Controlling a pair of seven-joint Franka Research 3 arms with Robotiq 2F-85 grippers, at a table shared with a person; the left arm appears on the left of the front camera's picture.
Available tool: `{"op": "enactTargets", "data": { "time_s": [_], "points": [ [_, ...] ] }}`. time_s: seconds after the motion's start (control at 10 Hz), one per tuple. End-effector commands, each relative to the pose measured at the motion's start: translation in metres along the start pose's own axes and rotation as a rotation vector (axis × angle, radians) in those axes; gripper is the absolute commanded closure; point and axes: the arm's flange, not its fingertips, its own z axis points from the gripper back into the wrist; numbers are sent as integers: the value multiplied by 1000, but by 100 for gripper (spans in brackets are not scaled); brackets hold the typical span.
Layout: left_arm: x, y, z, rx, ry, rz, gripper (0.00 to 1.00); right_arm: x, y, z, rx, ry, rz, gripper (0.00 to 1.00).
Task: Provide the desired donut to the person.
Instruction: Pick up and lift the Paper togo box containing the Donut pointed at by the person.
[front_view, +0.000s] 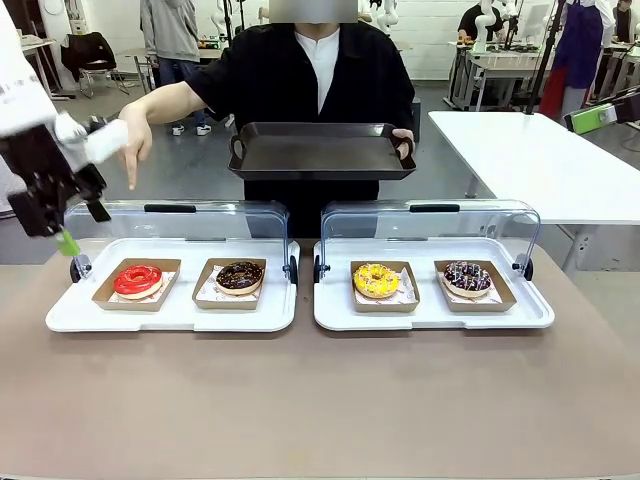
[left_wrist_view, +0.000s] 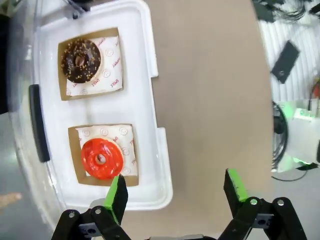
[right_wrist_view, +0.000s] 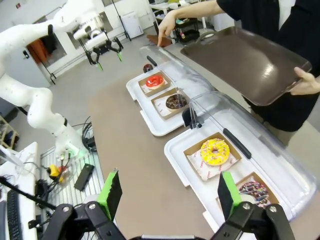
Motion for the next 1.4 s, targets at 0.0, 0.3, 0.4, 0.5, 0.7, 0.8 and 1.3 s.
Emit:
{"op": "enactTargets", "data": {
  "time_s": [0.0, 0.3, 0.4, 0.5, 0.7, 0.8, 1.3],
  "points": [
    [-4, -13, -47, 35, -18, -24, 0, 3, -4, 0, 18, -30, 16, 0],
    [-2, -11, -113, 31, 58, -50, 0, 3, -4, 0, 18, -30, 16, 0],
    [-4, -5, -125, 69, 85, -42, 0, 3, -4, 0, 18, -30, 16, 0],
    [-7, 3, -129, 105, 106, -29, 0, 3, -4, 0, 18, -30, 16, 0],
    [-4, -8, -127, 55, 63, -36, 0, 3, -4, 0, 18, -30, 16, 0],
    [-4, -8, -127, 55, 63, -36, 0, 3, -4, 0, 18, -30, 16, 0],
    [-5, -5, -130, 59, 74, -38, 0, 3, -4, 0, 18, -30, 16, 0]
  ]
}}
